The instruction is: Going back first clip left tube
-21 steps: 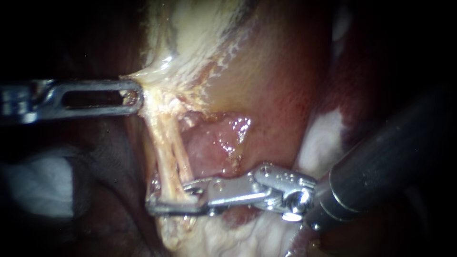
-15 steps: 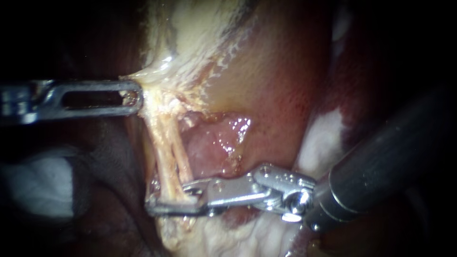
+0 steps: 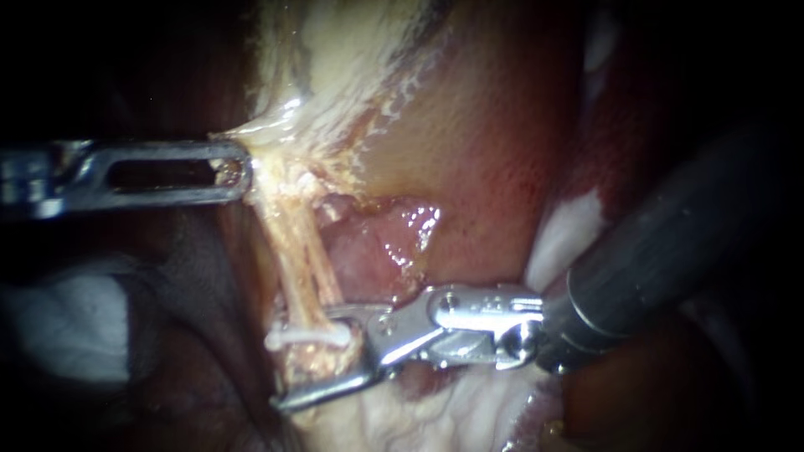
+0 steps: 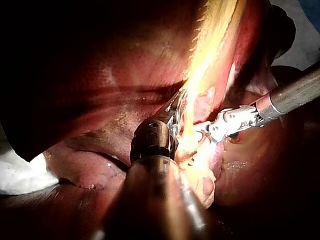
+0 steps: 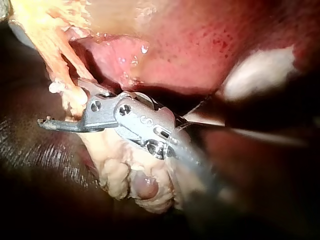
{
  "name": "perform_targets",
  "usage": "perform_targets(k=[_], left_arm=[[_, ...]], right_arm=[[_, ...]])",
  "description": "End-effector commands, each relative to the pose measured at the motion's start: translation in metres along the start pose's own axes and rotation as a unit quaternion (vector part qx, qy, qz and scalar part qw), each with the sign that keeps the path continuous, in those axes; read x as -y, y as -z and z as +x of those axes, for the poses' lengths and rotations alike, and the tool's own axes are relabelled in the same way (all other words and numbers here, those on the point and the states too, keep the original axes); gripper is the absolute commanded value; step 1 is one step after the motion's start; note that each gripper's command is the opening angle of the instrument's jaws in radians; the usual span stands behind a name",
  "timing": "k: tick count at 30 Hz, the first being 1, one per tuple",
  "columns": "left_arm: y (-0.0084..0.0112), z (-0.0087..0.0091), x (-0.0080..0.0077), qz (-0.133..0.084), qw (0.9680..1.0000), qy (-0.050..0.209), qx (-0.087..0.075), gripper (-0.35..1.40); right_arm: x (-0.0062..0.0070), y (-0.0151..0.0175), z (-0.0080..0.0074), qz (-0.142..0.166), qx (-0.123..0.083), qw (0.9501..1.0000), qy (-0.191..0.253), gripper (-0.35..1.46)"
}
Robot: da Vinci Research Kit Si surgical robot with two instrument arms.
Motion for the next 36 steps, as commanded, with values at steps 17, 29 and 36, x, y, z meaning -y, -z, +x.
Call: perform_targets(k=[17,29,36], left_arm=[[0.0003,0.0000,0.0000,-0.002,1.0000,0.000,0.001,-0.35],[0.0003,0.0000,-0.0002,-0.001,1.0000,0.000,0.001,-0.35],[0.0000,0.0001,-0.0003,-0.001,1.0000,-0.001,0.001,-0.35]], right_arm=[[0.0014,0.0062,0.0009,0.004,0.003,0.9994,0.035,0.60],[0.0025,0.0179,0.0068,0.017,0.000,0.9957,0.090,0.60],[0.0038,0.0227,0.0099,0.004,0.006,0.9943,0.107,0.59]])
